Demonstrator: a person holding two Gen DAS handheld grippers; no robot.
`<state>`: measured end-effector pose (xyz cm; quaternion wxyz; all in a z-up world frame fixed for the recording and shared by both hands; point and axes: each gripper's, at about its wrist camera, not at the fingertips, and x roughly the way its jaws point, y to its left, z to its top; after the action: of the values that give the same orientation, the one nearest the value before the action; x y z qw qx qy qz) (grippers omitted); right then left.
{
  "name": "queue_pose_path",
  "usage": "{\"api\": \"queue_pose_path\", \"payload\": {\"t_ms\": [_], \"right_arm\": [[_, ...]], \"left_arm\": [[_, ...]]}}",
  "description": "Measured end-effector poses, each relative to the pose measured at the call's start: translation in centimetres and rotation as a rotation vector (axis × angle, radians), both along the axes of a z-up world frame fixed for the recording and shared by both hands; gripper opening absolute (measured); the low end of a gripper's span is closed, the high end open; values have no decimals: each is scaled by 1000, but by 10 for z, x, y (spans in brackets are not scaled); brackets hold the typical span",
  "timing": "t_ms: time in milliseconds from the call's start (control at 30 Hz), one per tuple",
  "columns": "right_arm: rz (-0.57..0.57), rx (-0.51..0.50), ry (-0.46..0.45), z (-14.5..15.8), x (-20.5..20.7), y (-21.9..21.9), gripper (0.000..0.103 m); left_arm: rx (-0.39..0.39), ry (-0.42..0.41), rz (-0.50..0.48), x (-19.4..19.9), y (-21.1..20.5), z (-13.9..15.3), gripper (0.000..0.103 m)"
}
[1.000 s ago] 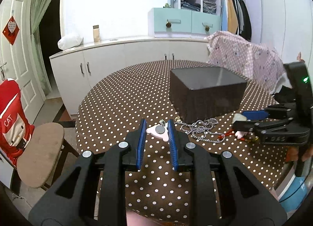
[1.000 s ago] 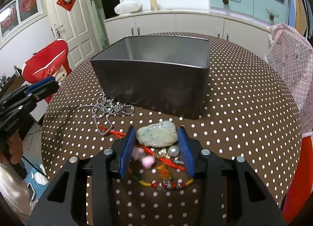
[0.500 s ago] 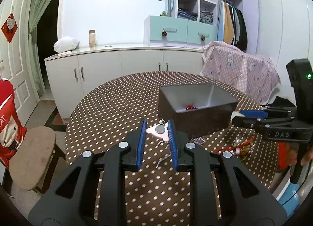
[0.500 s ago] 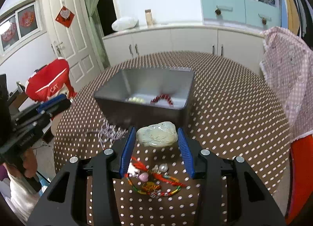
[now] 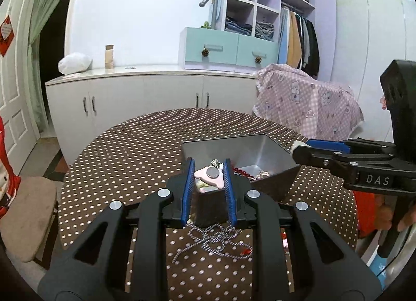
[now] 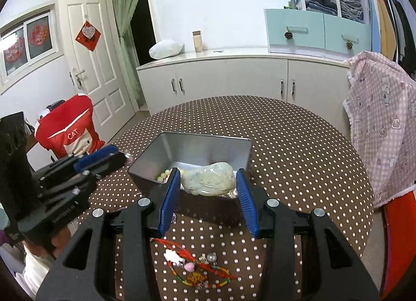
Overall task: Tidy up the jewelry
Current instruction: 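Carry the charm and jade pendant over the dark box with both grippers, then open both grippers to drop the charm and pendant into the box, then withdraw both grippers from the box toward the remaining jewelry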
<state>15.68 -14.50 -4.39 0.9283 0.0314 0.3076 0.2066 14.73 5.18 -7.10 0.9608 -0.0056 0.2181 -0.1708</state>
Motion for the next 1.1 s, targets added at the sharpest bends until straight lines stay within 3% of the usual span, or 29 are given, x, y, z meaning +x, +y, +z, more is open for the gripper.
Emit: {"api": "queue_pose_path", "payload": {"t_ms": [267,300,333,367,467,967,1100], "right_arm": [[19,-2,36,-7,11,5,42],[18,-2,36,-7,11,4,42],[16,-1,33,-7,11,4,42],[14,1,31,-6,11,3,42],[18,4,22,-3,9,2,43],[8,-2,24,-2,-2,-3,49],[-8,2,28,-6,-6,-7,57]], "left_arm": [[-17,1,-43,9,-5,-8,24],[-14,3,-40,10,-5,-8,33],[-15,6,-33,10,-4,-9,53],[-21,5,-29,11,-3,-9,59],[-44,-15,-34,8,2,-6,59],[4,11,20,3,5,-12,59],[16,23,27,-2,8,-15,59]]}}
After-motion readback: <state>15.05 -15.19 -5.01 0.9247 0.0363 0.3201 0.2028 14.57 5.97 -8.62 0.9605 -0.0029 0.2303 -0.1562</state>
